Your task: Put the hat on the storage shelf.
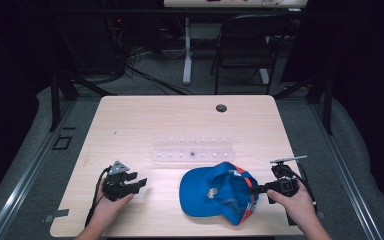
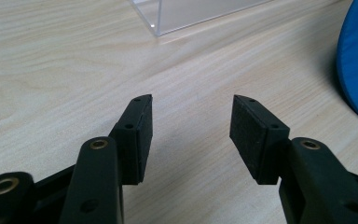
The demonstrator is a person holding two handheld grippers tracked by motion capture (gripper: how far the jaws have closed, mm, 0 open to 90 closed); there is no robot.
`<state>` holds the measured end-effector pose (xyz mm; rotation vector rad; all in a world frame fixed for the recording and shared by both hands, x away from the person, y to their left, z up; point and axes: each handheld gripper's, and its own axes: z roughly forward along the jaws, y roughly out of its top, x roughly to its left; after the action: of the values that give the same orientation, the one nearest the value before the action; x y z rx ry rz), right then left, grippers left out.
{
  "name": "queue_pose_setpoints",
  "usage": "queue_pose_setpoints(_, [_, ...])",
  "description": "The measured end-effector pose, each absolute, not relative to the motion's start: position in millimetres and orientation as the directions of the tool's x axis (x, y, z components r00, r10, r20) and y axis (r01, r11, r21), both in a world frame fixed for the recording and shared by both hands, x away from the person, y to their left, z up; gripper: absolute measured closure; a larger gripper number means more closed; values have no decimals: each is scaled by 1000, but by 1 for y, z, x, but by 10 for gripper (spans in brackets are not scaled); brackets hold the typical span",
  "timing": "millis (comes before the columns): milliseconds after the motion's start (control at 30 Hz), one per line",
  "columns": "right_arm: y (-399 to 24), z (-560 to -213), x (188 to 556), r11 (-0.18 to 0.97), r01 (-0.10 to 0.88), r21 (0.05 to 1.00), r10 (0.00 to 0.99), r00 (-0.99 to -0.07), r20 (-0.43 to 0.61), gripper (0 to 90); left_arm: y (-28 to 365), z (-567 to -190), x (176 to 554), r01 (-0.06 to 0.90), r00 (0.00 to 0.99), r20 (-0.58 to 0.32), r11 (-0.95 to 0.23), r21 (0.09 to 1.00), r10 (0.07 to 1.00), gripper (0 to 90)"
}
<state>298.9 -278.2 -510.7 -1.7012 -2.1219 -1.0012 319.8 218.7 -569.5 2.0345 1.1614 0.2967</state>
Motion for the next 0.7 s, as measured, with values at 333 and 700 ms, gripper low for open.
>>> queue_pose_setpoints(333, [-279, -506, 302, 65, 947, 316, 762, -251, 597, 776, 219, -570, 320, 638, 558, -163, -295, 712, 814, 496])
queue_pose_setpoints(700, [-275, -497, 308, 80, 957, 280, 771, -237, 591, 776, 218, -570, 320, 639, 559, -164, -297, 709, 813, 496])
